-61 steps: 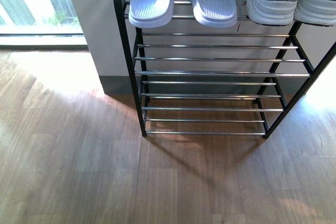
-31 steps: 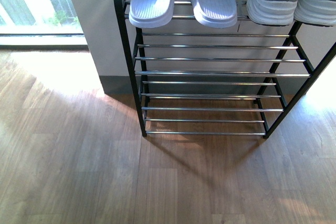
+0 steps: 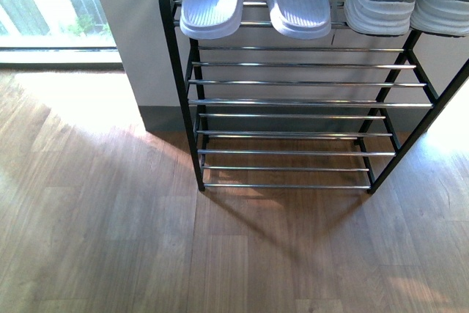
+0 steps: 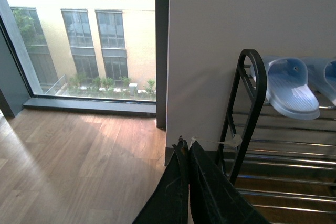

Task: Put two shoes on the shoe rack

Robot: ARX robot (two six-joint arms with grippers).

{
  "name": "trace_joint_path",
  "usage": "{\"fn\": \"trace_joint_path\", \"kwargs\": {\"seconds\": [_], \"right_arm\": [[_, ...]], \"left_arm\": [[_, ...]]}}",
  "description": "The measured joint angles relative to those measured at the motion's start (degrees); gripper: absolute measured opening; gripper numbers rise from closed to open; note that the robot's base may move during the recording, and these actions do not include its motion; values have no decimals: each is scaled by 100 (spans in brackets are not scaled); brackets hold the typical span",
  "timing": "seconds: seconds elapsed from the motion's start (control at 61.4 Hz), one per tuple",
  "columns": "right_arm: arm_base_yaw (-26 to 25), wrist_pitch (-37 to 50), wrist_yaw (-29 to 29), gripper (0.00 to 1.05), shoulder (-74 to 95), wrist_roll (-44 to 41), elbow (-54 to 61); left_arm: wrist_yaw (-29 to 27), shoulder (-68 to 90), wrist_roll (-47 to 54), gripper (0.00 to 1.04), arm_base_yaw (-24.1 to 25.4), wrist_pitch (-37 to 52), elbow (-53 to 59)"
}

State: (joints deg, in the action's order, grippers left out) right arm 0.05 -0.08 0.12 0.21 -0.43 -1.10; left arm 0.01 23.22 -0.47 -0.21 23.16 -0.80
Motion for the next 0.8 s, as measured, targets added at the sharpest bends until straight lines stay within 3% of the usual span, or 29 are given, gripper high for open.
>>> {"fn": "trace_joint_path", "kwargs": {"seconds": [0.684,0.798], "right_arm": [[0,0,-2,96,0,0,0],[0,0,0,96,0,0,0]], "left_arm": [[0,-1303,0,1,0,-1290,0],[0,-2059,0,1,0,-2227,-2]]}}
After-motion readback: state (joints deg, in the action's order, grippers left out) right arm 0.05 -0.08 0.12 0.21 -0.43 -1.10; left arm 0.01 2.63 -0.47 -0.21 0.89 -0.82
